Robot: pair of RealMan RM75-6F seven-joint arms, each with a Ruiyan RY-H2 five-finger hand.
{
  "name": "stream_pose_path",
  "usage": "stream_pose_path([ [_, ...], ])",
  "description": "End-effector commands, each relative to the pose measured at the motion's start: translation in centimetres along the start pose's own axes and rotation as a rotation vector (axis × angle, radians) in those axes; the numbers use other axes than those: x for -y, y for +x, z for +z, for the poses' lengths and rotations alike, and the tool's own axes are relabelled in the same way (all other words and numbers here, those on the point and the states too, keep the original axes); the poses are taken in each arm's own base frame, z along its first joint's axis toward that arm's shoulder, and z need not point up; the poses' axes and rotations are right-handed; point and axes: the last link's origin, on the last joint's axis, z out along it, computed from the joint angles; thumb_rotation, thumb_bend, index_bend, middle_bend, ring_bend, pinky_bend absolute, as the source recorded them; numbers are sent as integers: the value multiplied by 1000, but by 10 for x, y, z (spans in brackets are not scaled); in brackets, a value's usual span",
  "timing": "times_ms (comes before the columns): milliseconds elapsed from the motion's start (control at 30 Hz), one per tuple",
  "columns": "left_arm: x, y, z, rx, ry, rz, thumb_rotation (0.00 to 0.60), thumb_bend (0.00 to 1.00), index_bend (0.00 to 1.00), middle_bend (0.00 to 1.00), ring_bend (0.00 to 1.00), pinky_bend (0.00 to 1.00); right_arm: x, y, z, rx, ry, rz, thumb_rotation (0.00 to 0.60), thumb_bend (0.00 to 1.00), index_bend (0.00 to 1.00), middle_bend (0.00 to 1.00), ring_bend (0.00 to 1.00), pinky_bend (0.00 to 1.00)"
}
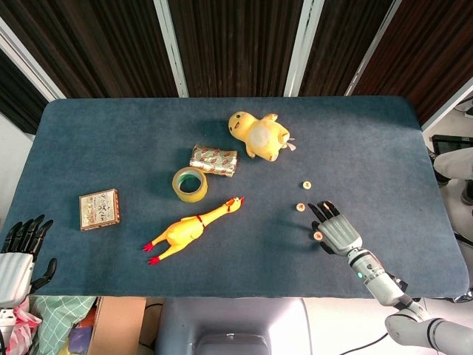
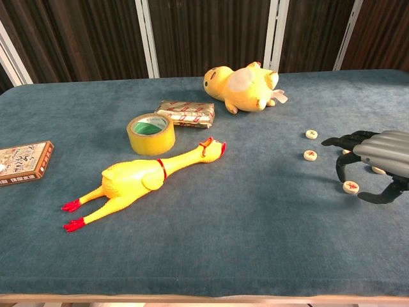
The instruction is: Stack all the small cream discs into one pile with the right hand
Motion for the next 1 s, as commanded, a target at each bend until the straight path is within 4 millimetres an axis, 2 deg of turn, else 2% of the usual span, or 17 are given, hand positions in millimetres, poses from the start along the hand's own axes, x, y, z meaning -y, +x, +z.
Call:
stream_pose_path([
  [33,0,0,0,0,1,0,600,437,0,0,0,47,1,0,0,1,1,-1,600,468,541,0,0,0],
  [467,1,1,-1,-2,2,0,600,438,0,0,0,47,-1,1,1,-1,-20,-5,600,468,603,10,0,0],
  [633,1,2,-1,-7,3,-2,600,436,0,0,0,48,-6,11,1,-49,-43,16,600,468,614,16,0,0],
  [833,0,1,-1,-4,0,-2,600,437,0,0,0,48,-33,34,7,-101,-135,49,600,468,614,19,0,0],
  [1000,1,3,-1,-11,4,-10,600,437,0,0,0,48,-60,31,8,-54,-216,4,600,468,614,19,0,0],
])
